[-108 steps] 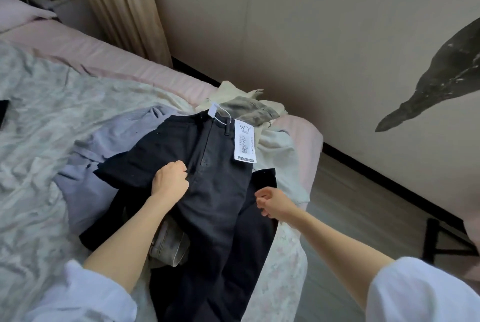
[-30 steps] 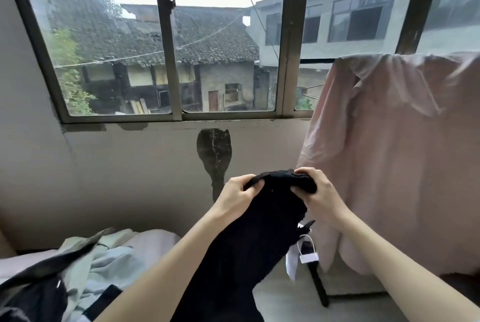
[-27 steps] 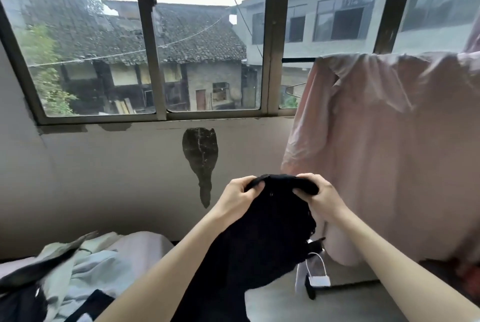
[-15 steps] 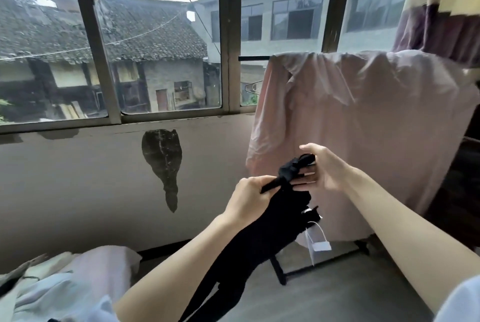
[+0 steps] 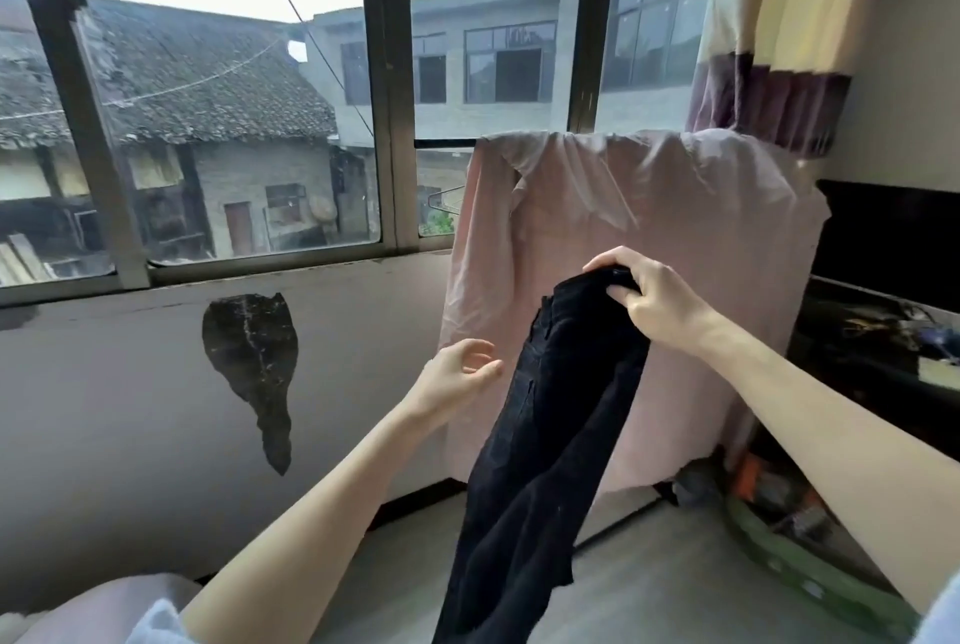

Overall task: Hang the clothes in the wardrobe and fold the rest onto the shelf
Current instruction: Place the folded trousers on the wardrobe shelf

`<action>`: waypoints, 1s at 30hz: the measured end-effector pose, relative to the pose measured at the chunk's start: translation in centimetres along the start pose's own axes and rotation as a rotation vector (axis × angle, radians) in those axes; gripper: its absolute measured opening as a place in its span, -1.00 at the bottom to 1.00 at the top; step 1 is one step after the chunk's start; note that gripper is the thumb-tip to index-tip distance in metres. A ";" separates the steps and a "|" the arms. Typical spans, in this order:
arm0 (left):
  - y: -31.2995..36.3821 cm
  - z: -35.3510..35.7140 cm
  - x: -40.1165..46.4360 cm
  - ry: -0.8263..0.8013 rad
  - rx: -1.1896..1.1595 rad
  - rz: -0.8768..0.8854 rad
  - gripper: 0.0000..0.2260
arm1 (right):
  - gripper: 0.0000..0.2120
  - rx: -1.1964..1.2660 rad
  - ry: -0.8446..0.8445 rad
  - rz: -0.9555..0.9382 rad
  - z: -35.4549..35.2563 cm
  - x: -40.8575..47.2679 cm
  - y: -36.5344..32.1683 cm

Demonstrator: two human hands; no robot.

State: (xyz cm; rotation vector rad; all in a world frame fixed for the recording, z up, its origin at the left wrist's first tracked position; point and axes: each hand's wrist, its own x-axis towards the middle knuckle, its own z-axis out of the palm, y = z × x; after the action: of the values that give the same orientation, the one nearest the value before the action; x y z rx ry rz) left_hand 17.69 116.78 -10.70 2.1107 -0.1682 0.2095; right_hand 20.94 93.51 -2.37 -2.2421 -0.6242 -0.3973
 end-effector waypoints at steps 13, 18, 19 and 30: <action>1.7 4.7 6.0 -0.104 0.373 0.161 0.02 | -0.57 -0.011 0.096 -0.048 -5.7 -2.9 1.6; 2.0 7.1 6.7 -0.221 0.431 0.093 0.09 | -0.49 0.089 0.236 0.026 -8.7 -3.6 2.6; 1.9 7.4 6.6 -0.270 0.366 0.042 0.08 | -0.48 0.134 0.270 0.029 -9.0 -3.7 2.6; 5.3 10.0 6.2 -0.424 -0.166 -0.210 -0.83 | -0.80 -0.241 0.536 0.324 -11.8 -6.7 6.3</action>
State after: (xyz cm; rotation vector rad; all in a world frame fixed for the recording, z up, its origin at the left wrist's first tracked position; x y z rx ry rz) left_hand 23.51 105.27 -10.13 1.9655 -0.2038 -0.3686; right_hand 17.78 78.97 -1.35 -2.2656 0.0711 -0.8992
